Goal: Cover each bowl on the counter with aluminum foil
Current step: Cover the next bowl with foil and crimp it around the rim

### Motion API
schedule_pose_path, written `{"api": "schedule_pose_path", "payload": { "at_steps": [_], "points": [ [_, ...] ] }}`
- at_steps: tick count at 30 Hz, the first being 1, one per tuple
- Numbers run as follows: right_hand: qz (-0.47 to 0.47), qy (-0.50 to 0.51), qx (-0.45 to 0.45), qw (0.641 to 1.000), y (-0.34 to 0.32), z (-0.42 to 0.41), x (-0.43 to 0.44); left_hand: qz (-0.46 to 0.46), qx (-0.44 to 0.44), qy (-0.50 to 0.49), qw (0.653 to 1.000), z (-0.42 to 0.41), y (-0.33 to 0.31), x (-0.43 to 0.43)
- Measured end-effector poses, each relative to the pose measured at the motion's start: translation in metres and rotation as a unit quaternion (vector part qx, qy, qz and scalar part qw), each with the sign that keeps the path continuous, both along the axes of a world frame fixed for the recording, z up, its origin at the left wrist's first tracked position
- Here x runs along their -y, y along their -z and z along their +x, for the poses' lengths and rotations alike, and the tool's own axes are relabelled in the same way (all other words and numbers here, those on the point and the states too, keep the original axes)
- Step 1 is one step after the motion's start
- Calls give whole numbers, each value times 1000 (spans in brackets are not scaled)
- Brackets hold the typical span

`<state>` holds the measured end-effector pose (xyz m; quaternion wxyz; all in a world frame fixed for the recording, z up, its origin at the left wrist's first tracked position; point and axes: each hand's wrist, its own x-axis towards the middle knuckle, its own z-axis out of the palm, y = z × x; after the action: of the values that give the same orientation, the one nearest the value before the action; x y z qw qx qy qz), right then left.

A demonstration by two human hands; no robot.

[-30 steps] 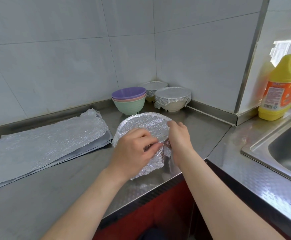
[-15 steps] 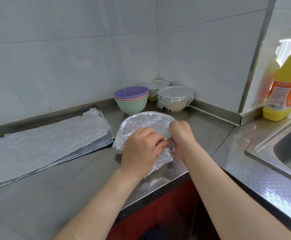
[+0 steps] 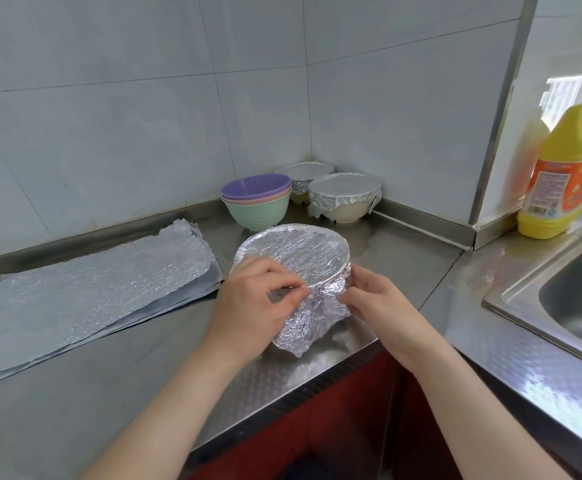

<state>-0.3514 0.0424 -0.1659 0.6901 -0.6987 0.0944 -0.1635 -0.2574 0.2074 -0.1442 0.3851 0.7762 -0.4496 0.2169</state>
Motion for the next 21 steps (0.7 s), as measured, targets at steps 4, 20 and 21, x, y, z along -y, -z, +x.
{"api": "schedule_pose_path", "payload": {
  "at_steps": [4,20,21],
  "points": [
    [-83,109,-59,989,12,18,-9,-11,-8,4,1000,-3,3,11],
    [12,218,-21,976,-3,33,1,24,1,-25,999,-15,-2,45],
    [3,232,-21,973,-2,33,0,21,-2,-23,999,-15,-1,45]
  ]
}}
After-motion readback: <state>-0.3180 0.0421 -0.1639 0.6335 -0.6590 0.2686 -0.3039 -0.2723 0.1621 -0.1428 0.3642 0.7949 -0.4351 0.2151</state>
